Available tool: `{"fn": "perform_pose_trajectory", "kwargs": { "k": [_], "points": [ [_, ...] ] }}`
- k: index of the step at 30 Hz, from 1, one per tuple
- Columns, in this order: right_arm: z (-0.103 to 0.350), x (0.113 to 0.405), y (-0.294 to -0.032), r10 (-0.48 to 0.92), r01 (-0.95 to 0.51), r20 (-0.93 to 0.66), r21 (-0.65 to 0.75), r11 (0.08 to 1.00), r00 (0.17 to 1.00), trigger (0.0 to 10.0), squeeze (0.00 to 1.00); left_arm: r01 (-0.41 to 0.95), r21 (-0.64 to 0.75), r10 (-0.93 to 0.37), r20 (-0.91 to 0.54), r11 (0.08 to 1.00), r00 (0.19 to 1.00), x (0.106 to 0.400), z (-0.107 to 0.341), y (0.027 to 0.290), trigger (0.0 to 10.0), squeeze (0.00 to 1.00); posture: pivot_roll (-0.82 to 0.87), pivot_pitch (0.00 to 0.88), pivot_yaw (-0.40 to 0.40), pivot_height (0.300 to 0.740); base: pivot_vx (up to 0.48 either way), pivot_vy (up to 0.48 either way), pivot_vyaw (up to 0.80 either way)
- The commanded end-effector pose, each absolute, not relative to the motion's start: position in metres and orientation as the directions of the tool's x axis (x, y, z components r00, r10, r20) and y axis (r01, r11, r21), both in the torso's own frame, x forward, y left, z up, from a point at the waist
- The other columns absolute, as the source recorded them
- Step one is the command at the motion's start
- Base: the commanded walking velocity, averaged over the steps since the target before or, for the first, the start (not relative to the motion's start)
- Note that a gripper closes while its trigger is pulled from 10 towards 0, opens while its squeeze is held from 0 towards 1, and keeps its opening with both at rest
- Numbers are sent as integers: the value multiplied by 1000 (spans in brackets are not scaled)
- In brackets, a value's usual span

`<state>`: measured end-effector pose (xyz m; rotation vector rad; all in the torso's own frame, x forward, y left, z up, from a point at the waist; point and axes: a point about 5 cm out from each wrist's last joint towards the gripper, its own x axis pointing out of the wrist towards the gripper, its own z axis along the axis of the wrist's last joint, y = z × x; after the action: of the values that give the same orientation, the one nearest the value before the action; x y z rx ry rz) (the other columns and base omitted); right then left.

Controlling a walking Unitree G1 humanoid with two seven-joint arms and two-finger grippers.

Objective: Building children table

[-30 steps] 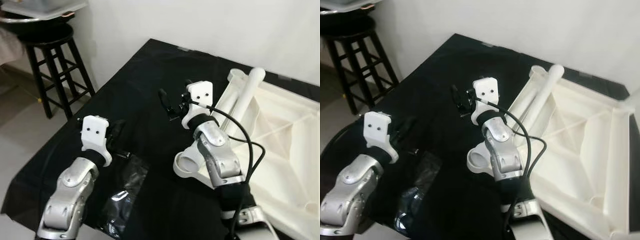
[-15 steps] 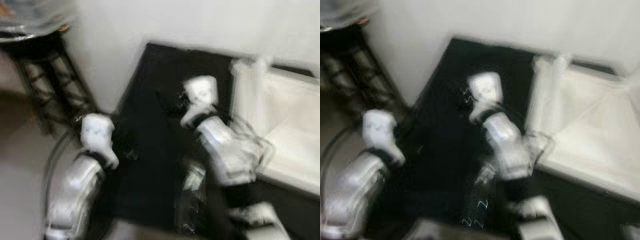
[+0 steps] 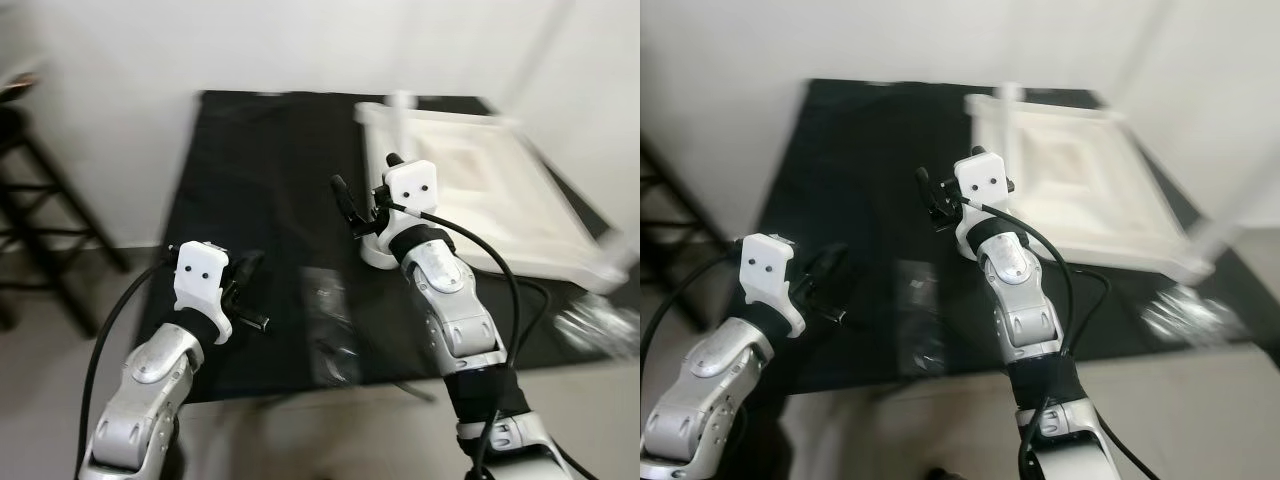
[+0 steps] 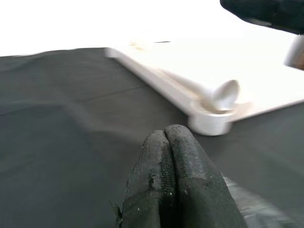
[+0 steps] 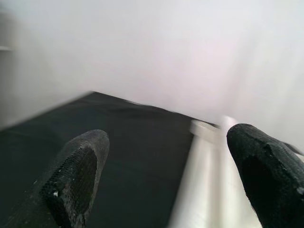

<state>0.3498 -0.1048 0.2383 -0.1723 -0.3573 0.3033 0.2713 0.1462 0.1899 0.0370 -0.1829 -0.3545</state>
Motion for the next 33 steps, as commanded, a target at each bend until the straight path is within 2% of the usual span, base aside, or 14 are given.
{"fn": "perform_pose_trajectory", "kwargs": {
  "k": [1, 4, 5, 9, 21, 28, 33],
  "points": [
    [233, 349, -104, 325, -263, 309, -226, 938, 894, 10000, 0, 346, 77, -355, 171, 935, 919, 270, 189, 145, 10000, 0, 101, 163, -96, 740, 0, 0, -800],
    [233, 349, -103, 326, -260, 307, -236, 936, 894, 10000, 0, 347, 77, -355, 171, 935, 919, 270, 189, 145, 10000, 0, 101, 162, -96, 740, 0, 0, -800],
    [230, 349, -101, 342, -259, 293, -287, 922, 893, 10000, 0, 349, 79, -357, 170, 934, 918, 270, 189, 145, 10000, 0, 101, 163, -96, 740, 0, 0, 0],
    [226, 348, -97, 385, -291, 272, -329, 899, 882, 10000, 0, 349, 81, -358, 167, 934, 919, 270, 189, 144, 10000, 0, 101, 164, -96, 740, 0, 0, 0],
    [219, 348, -96, 401, -309, 236, -346, 886, 885, 10000, 0, 344, 74, -351, 163, 936, 922, 270, 188, 147, 10000, 0, 100, 170, -99, 740, 0, 0, 0],
    [217, 348, -93, 410, -321, 230, -342, 883, 883, 10000, 0, 350, 67, -356, 169, 934, 919, 270, 189, 148, 10000, 0, 102, 171, -99, 740, 339, 0, 0],
    [217, 347, -92, 416, -327, 232, -340, 882, 879, 10000, 0, 341, 59, -346, 179, 938, 921, 270, 191, 148, 10000, 0, 101, 172, -99, 740, 0, 0, 0]
  ]
}}
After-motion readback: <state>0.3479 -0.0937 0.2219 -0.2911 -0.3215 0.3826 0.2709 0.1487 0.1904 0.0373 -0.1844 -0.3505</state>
